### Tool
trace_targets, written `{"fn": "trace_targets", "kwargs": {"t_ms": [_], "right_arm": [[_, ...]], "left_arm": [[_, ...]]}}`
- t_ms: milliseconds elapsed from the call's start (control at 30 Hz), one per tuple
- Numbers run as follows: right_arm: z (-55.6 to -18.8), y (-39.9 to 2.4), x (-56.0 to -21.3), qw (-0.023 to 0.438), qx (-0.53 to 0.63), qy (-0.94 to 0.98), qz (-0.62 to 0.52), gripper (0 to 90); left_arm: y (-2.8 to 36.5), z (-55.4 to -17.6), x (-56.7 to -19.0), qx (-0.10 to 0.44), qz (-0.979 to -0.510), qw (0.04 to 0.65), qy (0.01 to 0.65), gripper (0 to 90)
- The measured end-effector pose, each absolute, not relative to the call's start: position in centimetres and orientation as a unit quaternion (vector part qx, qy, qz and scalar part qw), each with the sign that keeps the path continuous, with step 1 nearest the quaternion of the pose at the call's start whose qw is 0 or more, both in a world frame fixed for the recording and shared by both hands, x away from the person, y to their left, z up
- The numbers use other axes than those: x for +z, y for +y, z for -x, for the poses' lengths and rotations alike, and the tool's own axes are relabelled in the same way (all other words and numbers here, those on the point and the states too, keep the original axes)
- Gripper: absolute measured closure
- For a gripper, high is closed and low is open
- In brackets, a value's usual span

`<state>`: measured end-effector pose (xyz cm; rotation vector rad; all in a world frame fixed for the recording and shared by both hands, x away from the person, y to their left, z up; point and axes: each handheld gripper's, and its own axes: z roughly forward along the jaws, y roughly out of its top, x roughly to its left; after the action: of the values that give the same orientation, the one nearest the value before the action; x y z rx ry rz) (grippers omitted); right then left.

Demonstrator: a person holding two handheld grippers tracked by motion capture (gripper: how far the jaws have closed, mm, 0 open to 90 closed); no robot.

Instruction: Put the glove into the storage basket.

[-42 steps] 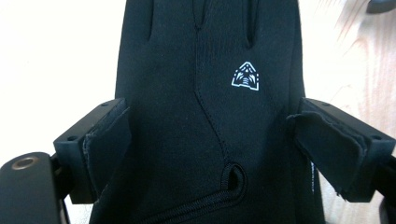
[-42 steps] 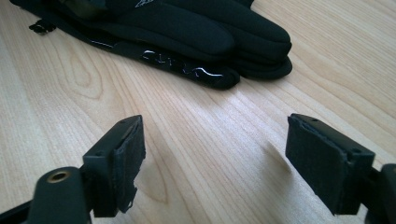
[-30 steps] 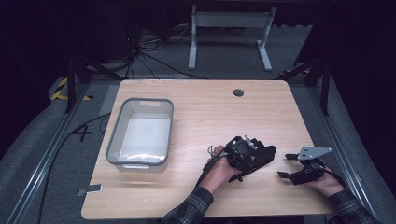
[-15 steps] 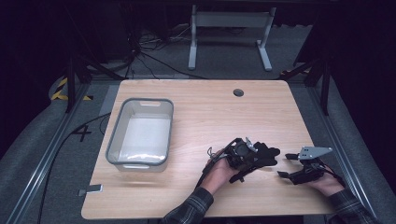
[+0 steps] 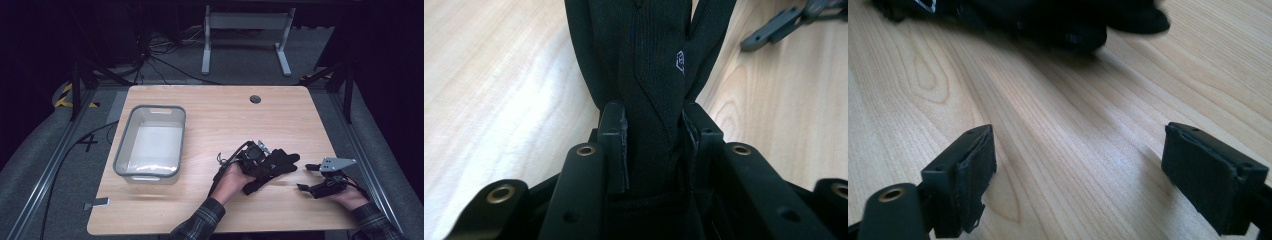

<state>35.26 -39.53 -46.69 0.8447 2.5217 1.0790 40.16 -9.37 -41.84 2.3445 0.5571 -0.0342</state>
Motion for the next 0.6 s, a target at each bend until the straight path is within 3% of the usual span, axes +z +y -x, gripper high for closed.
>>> {"fn": "trace_targets", "kwargs": {"t_ms": [600], "right_arm": [[-35.3, -39.5, -46.7, 0.136, 0.372, 0.871, -0.291, 14.4]], "left_arm": [[-3.6, -41.7, -37.0, 0.009, -0.89, 0.373, 0.261, 67.6]]}}
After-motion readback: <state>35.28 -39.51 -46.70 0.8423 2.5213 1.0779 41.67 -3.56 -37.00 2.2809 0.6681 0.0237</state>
